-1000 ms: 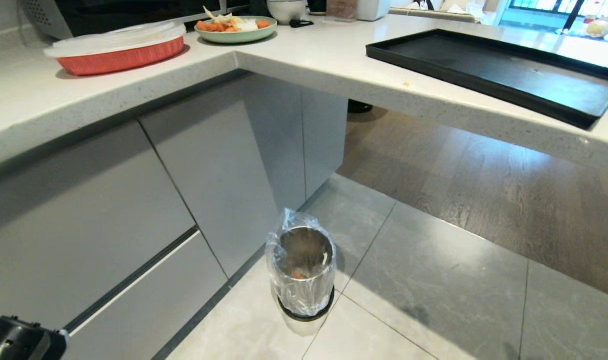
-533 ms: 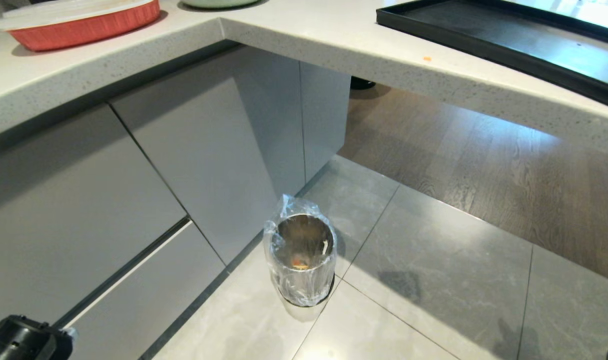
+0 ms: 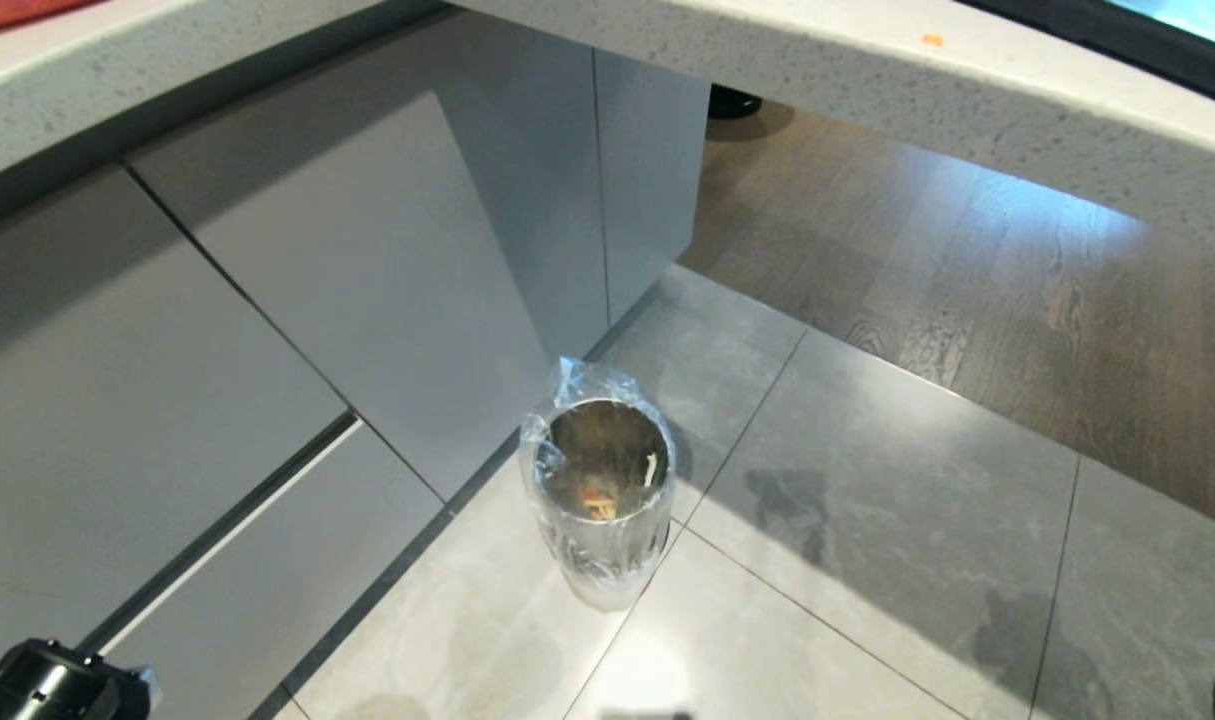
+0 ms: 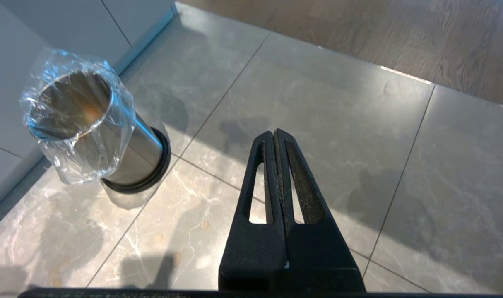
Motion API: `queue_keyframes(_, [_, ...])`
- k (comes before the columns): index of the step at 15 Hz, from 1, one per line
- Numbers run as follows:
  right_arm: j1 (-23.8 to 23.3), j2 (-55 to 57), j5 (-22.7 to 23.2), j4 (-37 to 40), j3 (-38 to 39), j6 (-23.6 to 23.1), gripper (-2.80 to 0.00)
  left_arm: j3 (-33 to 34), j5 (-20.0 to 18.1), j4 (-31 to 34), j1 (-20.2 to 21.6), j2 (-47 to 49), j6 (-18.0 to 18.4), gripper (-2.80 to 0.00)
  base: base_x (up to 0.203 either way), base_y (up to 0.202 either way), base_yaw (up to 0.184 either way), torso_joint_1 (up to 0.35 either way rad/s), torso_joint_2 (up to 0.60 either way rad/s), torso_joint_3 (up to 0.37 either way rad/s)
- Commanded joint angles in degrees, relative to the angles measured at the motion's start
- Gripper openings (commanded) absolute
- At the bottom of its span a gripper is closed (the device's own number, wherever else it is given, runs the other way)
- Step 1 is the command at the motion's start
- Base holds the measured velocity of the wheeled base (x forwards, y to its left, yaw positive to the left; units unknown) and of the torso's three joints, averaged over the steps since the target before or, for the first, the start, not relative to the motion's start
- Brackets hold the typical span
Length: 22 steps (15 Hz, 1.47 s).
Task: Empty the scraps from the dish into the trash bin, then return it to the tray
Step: Move the bowl over the trash can
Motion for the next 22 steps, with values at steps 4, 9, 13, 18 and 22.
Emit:
queue_keyframes(4, [0.0, 0.0, 0.0, 0.0, 0.0, 0.0, -2.8, -0.1, 0.1, 0.2, -0.1, 0.2, -0.1, -2.8, 0.0, 0.0, 0.0, 0.002, 0.0, -0.197])
queue_keyframes(9, [0.0, 0.0, 0.0, 0.0, 0.0, 0.0, -2.8, -0.6, 0.2, 0.1, 0.0, 0.2, -0.1, -2.8, 0.0, 0.0, 0.0, 0.002, 0.0, -0.2])
queue_keyframes(13, [0.0, 0.0, 0.0, 0.0, 0.0, 0.0, -2.8, -0.3, 1.7, -3.2, 0.5, -0.4, -0.7, -2.8, 0.0, 0.0, 0.0, 0.001, 0.0, -0.199])
queue_keyframes(18, [0.0, 0.0, 0.0, 0.0, 0.0, 0.0, -2.8, 0.0, 2.7, -8.1, 1.6, -1.8, -3.5, -2.8, 0.0, 0.0, 0.0, 0.001, 0.0, -0.196])
queue_keyframes(22, [0.0, 0.0, 0.0, 0.0, 0.0, 0.0, -2.8, 1.2, 3.0, -8.6, 1.6, -5.3, -5.6, -2.8, 0.0, 0.0, 0.0, 0.001, 0.0, -0.198])
